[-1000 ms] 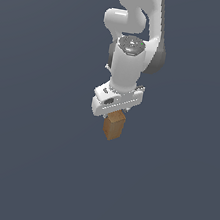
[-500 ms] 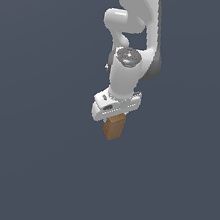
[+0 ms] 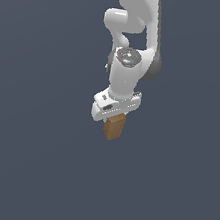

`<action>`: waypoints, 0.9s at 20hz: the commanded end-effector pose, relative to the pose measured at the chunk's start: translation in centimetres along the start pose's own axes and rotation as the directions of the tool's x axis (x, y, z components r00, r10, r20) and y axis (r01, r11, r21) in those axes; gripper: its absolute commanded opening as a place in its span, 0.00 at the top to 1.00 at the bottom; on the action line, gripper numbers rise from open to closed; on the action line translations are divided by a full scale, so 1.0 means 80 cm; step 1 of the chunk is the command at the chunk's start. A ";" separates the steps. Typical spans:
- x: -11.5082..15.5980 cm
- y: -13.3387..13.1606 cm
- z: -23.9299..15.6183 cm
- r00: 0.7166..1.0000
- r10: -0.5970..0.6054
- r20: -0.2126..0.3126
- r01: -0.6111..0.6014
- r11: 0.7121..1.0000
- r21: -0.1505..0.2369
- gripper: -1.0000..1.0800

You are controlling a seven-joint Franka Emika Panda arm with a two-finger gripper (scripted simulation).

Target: Pick up the object and move it to a goal position.

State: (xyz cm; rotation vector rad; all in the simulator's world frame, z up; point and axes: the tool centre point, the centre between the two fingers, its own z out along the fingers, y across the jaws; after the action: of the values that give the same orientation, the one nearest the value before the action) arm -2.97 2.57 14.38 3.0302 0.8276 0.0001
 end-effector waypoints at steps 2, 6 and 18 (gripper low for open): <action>0.001 -0.002 0.000 1.000 0.000 0.000 0.000 1.000 0.000 1.00; 0.005 -0.016 -0.003 1.000 0.000 0.000 0.000 1.000 0.000 1.00; 0.048 -0.137 -0.027 1.000 0.000 0.000 0.000 1.000 -0.001 1.00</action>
State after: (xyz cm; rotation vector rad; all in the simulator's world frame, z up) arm -5.18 12.30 15.77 3.0304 0.8281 -0.0143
